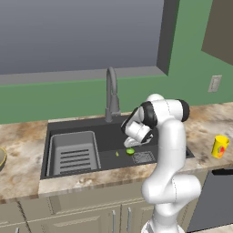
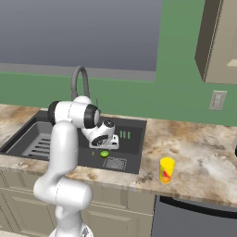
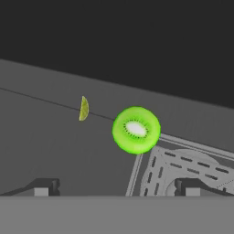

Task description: Remove the kiwi and lemon wedge from the sink. Then move the bowl and cup from the counter to the sink for washing.

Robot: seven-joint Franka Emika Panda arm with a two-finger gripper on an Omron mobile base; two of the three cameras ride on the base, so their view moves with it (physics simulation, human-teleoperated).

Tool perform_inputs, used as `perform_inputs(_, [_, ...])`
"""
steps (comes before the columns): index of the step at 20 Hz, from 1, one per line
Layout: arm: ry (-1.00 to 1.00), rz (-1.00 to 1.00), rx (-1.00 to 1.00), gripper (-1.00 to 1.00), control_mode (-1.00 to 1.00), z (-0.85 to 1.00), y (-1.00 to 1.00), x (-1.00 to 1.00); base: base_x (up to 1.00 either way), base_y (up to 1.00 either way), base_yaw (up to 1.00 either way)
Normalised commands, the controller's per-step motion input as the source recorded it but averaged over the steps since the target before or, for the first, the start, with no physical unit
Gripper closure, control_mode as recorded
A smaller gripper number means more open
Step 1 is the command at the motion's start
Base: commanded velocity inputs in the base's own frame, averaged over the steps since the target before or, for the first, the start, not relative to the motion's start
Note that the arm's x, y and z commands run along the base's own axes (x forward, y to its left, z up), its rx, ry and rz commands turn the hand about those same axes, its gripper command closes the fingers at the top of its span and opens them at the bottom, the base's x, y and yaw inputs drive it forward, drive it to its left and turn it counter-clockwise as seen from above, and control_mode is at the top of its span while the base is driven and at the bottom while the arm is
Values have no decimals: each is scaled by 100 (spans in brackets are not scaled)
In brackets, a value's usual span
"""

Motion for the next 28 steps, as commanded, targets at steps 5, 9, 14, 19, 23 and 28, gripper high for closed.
perform_inputs(5, [0,0,0,-100,-100,-9,0,17,0,0,0])
perform_inputs(9, [0,0,0,-100,-100,-11,0,16,0,0,0])
perform_inputs(14, [0,0,0,-100,-100,-11,0,16,0,0,0])
perform_inputs(19, [0,0,0,-100,-100,-11,0,18,0,0,0])
perform_inputs(23, [0,0,0,-100,-100,-12,0,11,0,0,0])
perform_inputs(28, [0,0,0,-100,-100,-12,0,0,0,0,0])
